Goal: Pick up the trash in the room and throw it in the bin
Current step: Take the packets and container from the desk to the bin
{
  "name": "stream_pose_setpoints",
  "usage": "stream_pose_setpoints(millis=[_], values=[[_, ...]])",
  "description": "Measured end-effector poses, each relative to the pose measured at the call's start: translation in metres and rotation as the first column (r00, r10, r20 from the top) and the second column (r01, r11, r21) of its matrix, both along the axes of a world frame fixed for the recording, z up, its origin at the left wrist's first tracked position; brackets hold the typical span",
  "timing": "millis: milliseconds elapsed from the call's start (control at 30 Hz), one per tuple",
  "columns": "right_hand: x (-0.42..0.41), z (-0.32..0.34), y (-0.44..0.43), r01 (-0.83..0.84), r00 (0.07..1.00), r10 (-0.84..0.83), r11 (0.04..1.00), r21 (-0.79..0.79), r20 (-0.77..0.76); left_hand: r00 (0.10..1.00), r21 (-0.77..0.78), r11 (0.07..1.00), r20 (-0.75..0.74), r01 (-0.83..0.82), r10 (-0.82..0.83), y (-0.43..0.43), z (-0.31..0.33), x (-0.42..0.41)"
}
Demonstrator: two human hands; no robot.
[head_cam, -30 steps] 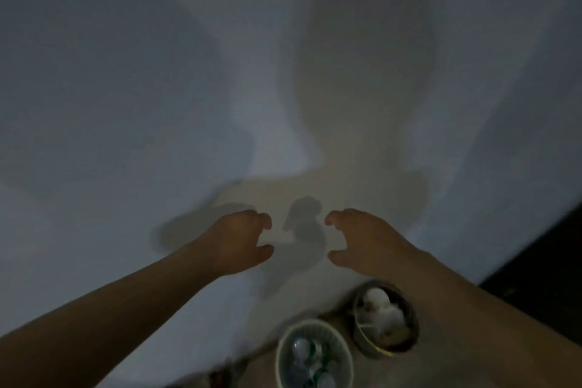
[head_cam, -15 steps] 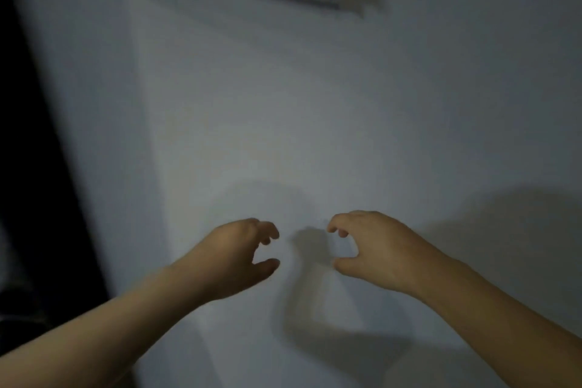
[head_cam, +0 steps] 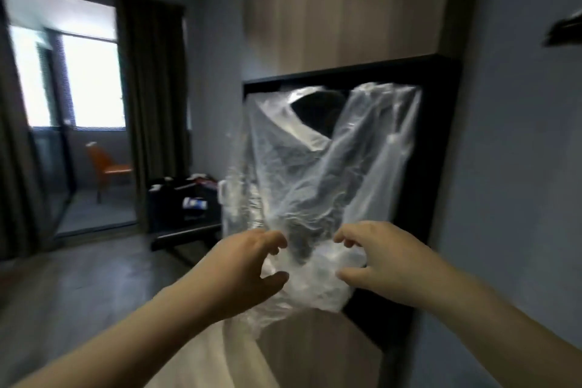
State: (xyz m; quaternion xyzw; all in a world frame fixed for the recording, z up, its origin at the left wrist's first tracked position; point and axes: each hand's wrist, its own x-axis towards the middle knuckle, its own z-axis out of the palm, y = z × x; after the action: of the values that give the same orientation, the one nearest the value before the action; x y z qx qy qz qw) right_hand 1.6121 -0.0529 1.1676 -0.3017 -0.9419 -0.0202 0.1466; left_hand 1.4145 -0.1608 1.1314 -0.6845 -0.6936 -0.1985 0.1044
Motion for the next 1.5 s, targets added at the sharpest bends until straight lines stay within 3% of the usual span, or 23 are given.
stream_pose_setpoints(millis=[200,500,900,1133,1500], values=[[-0.148,-0.003,-0.027,-0.288,0.958,0.287,0.958,0.013,0.017,0.962,-0.004,0.962,0.043,-0.271,0.271,-0.073,-0.006,-0.102],[-0.300,-0.018,0.004,-0.466,0.884,0.466,0.885,-0.023,0.032,0.882,-0.003,0.884,0.068,-0.467,0.466,-0.074,-0.013,-0.229],[-0.479,-0.027,0.121,-0.485,0.872,0.488,0.872,-0.070,0.045,0.830,-0.047,0.835,0.099,-0.548,0.549,0.025,-0.017,-0.402],[-0.586,-0.054,0.162,-0.480,0.871,0.489,0.868,-0.129,0.053,0.846,-0.085,0.851,0.093,-0.519,0.525,0.070,-0.041,-0.513],[-0.774,-0.067,0.210,-0.345,0.933,0.357,0.922,-0.174,0.046,0.896,-0.083,0.901,0.098,-0.426,0.433,0.131,-0.033,-0.723]])
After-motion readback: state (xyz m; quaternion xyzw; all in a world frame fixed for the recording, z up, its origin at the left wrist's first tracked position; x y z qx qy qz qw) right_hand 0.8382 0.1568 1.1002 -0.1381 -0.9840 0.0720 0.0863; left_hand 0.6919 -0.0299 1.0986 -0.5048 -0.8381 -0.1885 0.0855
